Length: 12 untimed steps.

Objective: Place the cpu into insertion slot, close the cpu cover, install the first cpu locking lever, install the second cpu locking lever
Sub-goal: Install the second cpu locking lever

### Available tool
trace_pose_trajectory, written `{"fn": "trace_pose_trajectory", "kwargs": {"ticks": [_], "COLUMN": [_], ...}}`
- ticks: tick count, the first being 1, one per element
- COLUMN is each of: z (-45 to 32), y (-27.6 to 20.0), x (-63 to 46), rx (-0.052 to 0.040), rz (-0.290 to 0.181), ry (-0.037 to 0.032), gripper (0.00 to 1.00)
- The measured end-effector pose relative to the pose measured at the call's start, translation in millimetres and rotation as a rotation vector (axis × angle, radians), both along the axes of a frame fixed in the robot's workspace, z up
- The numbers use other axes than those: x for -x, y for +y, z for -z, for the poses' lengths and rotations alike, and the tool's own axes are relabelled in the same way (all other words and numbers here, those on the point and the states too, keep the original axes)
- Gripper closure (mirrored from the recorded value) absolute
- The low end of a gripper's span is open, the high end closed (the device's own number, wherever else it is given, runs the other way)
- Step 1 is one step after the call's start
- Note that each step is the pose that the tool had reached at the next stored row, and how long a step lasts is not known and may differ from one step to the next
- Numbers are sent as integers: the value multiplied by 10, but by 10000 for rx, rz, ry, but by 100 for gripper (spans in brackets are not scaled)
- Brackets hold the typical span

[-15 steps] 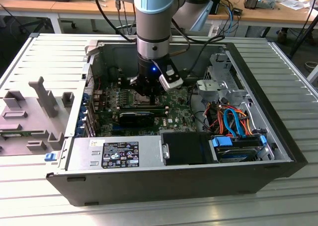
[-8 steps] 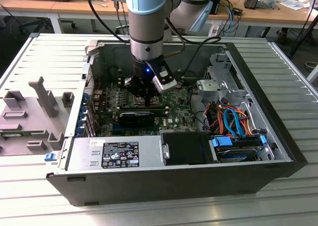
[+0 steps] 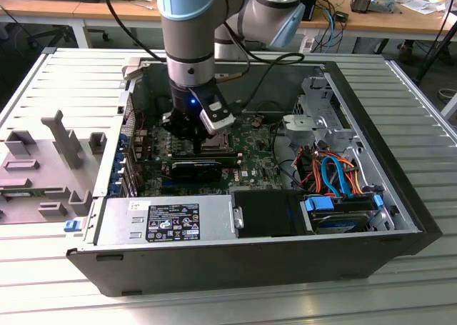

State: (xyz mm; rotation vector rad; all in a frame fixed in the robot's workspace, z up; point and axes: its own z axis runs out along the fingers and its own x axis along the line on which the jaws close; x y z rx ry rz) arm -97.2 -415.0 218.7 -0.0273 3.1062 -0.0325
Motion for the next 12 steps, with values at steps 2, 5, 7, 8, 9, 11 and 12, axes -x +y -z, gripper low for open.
{"fn": "trace_pose_trajectory", "kwargs": {"ticks": [2, 5, 7, 8, 9, 11, 12], "z": [1, 4, 15, 23, 32, 69, 77], "y": [0, 0, 0, 0, 0, 0, 3], "x": [52, 121, 144, 152, 157, 159, 160], "rx": [-22, -96, -106, -106, -107, -107, -106], "rz": [1, 0, -12, -33, -59, -198, -255], "ry": [-7, -12, -12, -10, -11, -10, -9], "gripper": [89, 89, 89, 89, 89, 89, 89]}}
